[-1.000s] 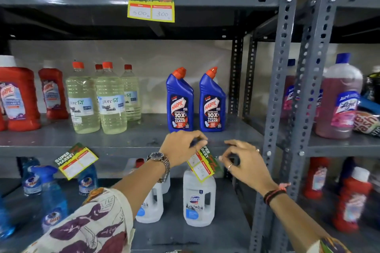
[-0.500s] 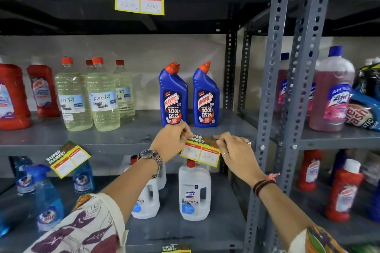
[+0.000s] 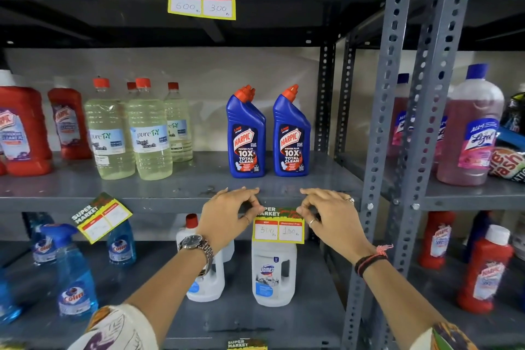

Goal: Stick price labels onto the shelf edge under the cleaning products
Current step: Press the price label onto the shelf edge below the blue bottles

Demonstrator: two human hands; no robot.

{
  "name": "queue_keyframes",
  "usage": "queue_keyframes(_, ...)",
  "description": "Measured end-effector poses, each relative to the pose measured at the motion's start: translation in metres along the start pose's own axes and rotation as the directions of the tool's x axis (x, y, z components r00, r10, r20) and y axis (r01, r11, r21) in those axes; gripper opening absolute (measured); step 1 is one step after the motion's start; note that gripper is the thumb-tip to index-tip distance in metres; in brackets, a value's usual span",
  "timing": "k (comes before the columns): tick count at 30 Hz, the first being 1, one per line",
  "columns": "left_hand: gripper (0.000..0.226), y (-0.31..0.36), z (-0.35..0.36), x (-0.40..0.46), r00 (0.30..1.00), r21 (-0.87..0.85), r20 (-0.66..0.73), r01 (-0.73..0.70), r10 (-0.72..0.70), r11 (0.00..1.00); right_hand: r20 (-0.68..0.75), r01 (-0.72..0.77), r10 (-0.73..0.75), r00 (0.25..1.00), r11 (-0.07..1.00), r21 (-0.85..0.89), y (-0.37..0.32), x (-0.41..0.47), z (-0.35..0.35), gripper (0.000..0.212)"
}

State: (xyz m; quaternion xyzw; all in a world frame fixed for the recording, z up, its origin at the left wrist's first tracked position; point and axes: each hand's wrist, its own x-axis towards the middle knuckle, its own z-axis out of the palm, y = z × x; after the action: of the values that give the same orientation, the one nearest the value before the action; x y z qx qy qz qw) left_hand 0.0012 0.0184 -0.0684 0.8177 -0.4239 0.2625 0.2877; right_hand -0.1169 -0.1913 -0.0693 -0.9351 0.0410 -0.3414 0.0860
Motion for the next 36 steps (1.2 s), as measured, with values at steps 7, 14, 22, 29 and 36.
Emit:
queue_keyframes(7, 0.017, 0.006, -0.002, 0.006, 0.992, 0.051, -0.115, 0.064, -0.058, 0.997, -0.090, -0.049, 0.045, 0.995, 0.998, -0.046, -0.006, 0.006, 0.005, 0.019)
queue_keyframes(14, 0.016, 0.013, -0.001, 0.007, 0.978, 0.031, -0.167, 0.128, -0.121, 0.991, -0.184, -0.132, 0.120, 0.976, 0.990, -0.057, -0.014, 0.009, 0.017, 0.018)
queue_keyframes(22, 0.032, 0.015, 0.007, 0.008, 0.949, 0.026, -0.261, 0.191, -0.178, 0.981, -0.301, -0.243, 0.237, 0.924, 0.970, 0.017, -0.025, 0.016, 0.029, 0.047)
queue_keyframes(29, 0.024, 0.007, 0.007, 0.008, 0.966, 0.026, -0.243, 0.098, -0.089, 0.995, -0.295, -0.214, 0.238, 0.925, 0.970, 0.111, -0.017, 0.011, 0.026, 0.026)
queue_keyframes(36, 0.030, -0.030, -0.014, -0.016, 0.991, -0.070, -0.122, 0.043, -0.052, 0.997, -0.190, -0.232, 0.276, 0.942, 0.947, 0.224, -0.015, 0.007, 0.013, 0.025)
